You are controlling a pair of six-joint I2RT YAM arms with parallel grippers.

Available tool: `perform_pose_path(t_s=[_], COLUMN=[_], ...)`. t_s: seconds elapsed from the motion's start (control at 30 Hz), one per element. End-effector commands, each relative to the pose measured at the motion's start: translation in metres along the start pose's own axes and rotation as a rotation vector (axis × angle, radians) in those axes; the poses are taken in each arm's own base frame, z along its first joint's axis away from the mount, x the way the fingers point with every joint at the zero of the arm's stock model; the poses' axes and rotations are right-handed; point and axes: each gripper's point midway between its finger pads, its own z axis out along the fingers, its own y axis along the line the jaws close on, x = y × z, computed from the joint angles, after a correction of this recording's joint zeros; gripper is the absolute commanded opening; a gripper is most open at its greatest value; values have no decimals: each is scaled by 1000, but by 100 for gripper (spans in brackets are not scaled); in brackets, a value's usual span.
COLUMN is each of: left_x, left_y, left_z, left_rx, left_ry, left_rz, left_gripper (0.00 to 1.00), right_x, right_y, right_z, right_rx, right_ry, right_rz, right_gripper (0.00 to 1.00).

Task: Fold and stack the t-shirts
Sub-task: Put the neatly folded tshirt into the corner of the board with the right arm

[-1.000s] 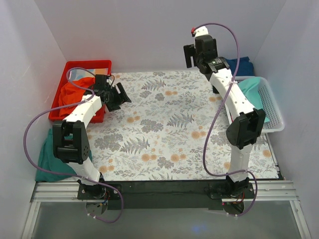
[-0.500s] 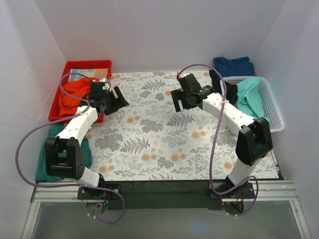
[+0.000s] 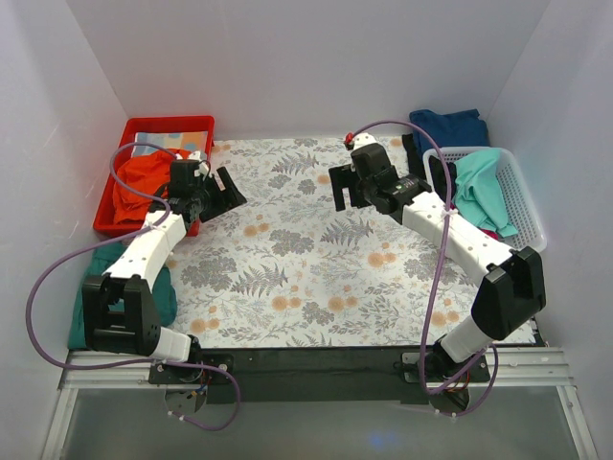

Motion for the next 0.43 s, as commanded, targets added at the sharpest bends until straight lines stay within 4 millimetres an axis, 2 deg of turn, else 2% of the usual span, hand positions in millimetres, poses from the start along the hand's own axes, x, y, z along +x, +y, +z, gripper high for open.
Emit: perform_pose_path(t_s=[0.0, 0.4], left_x=[-8, -5], left_y=[-9, -10], left_z=[-13, -13], left_rx=[25, 36], left_ry=[-50, -42], left_rz=[33, 28], left_gripper=[73, 73], right_x=[-15, -22], right_y=[2, 5], right_z=[-3, -3], right_rx=[2, -8], right_ry=[-65, -80], right_rz=[3, -33], right_gripper=[98, 98])
